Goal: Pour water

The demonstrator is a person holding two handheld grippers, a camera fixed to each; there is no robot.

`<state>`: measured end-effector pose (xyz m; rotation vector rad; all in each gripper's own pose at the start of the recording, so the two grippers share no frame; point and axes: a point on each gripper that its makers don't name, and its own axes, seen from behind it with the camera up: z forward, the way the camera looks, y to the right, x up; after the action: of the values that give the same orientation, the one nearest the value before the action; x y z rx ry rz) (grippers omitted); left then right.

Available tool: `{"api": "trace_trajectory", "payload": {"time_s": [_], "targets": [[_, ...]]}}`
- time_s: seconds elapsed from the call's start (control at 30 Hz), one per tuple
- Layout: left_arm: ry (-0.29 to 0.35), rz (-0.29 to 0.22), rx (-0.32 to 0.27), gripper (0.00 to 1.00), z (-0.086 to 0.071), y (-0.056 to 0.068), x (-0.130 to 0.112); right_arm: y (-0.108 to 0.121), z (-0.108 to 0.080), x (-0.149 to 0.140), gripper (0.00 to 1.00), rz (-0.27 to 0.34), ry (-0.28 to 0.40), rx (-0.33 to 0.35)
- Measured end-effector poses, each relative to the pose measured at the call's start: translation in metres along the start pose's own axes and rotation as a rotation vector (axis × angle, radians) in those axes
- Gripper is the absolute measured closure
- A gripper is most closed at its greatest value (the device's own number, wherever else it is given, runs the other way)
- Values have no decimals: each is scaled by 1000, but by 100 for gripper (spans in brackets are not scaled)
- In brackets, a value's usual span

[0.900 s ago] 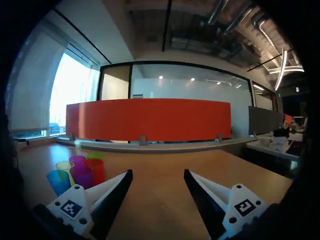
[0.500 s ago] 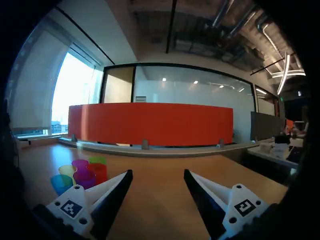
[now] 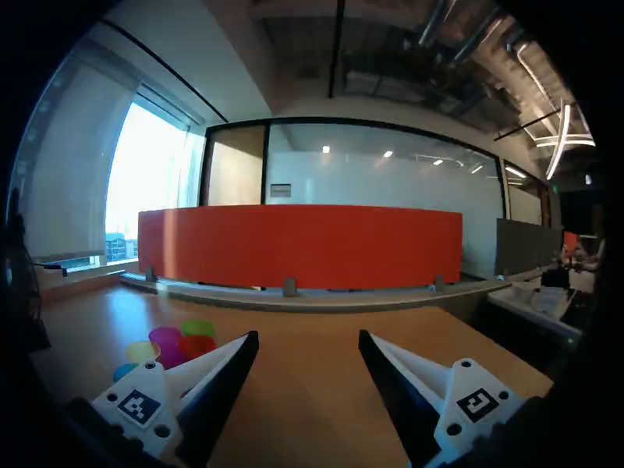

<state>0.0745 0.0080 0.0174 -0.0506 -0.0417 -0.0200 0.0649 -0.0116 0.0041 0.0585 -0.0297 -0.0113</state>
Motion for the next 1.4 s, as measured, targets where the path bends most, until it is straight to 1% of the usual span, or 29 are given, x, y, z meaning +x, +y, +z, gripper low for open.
{"api": "trace_trajectory", "payload": {"time_s": [0.1,0.27,0.4,0.5,0.6,0.77,0.87,1.0,1.1,1.2,1.3,1.4], "targets": [[7,1,-8,14,4,2,17,0,1,10,1,18,-13,9],[7,8,0,14,8,0,42,1,2,27,1,51,-25,18],[14,9,-8,14,11,0,59,3,5,37,1,62,-39,21],[12,17,-7,14,12,-1,70,3,6,45,1,55,-45,28],[8,25,-10,14,13,0,81,3,8,53,1,31,-48,34],[4,35,-32,14,15,8,98,-1,10,72,1,0,-40,48],[3,32,-42,14,16,12,107,-4,11,82,1,-11,-36,59],[-1,18,-47,15,17,14,115,-7,11,91,1,-22,-35,71],[-5,9,-49,14,17,13,116,-9,11,91,1,-13,-38,79],[-7,10,-51,14,17,13,119,-9,12,89,1,-1,-50,83],[-3,16,-55,15,17,14,121,-9,14,91,1,10,-45,83],[-5,18,-64,14,17,16,121,-10,15,94,1,5,-38,85]]}}
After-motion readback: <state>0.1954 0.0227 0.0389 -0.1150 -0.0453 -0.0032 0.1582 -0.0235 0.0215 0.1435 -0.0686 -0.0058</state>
